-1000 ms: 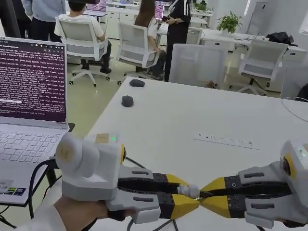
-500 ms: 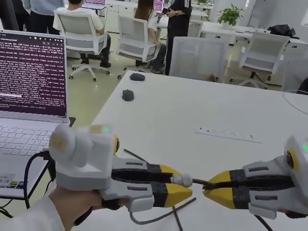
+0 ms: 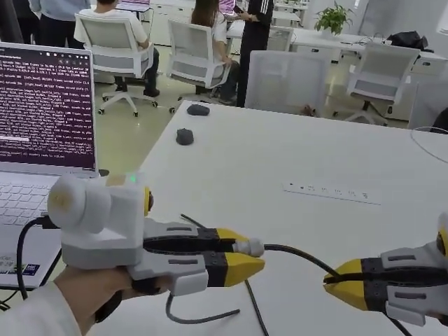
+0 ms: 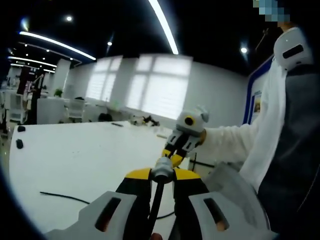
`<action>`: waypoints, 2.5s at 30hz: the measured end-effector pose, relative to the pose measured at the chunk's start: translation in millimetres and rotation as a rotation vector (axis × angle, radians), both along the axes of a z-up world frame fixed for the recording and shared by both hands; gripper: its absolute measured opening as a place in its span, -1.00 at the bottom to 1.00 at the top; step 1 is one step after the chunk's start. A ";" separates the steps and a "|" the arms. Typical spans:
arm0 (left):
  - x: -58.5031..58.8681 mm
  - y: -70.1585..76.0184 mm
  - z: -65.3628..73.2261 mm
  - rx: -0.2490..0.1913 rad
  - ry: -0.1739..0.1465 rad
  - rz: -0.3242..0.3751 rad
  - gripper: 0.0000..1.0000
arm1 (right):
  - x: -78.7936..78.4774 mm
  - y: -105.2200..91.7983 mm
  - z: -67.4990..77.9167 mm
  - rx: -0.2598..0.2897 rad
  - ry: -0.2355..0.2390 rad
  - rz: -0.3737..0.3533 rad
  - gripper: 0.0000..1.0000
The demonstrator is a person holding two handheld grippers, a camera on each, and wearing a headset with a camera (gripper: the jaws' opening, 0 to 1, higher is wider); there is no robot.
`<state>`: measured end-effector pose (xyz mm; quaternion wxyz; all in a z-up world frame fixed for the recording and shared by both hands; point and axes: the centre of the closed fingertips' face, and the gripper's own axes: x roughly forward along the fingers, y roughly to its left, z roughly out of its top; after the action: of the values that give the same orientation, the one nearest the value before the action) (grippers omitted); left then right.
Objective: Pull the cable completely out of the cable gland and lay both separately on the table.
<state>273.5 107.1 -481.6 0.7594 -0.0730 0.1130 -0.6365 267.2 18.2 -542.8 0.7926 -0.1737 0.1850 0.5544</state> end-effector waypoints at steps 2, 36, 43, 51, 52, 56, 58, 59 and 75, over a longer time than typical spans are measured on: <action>0.4 0.7 1.3 -0.007 0.002 0.001 -0.67 | 0.3 -2.7 -2.2 -0.003 0.005 -0.007 -0.95; 5.0 -26.7 -12.7 0.116 -0.025 0.009 -0.67 | 2.6 39.3 58.5 0.061 -0.132 0.083 -0.62; 2.3 -34.0 -13.8 0.118 -0.021 -0.010 -0.67 | 4.1 49.8 56.1 0.034 -0.150 0.134 -0.72; 3.9 -32.7 -12.9 0.115 -0.015 -0.007 -0.67 | 2.3 55.5 55.6 0.045 -0.147 0.165 -0.90; 3.9 -32.5 -12.7 0.114 -0.015 -0.006 -0.67 | 2.5 55.6 55.7 0.046 -0.146 0.165 -0.90; 5.0 -32.5 -11.7 0.110 -0.012 -0.002 -0.67 | 3.0 55.9 56.5 0.050 -0.153 0.165 -0.91; 5.1 -32.6 -12.0 0.111 -0.012 -0.001 -0.67 | 3.4 55.1 55.3 0.049 -0.153 0.163 -0.91; 5.5 -32.1 -13.2 0.117 -0.013 0.000 -0.67 | 3.8 53.9 54.0 0.041 -0.155 0.160 -0.91; 12.1 -13.5 -12.0 0.089 0.017 0.041 -0.67 | 20.3 -3.2 28.6 -0.015 -0.119 0.005 -0.92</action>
<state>285.5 93.6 -493.6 0.7740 -0.0468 0.1459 -0.6144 287.5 15.0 -514.3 0.7995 -0.2128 0.1411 0.5437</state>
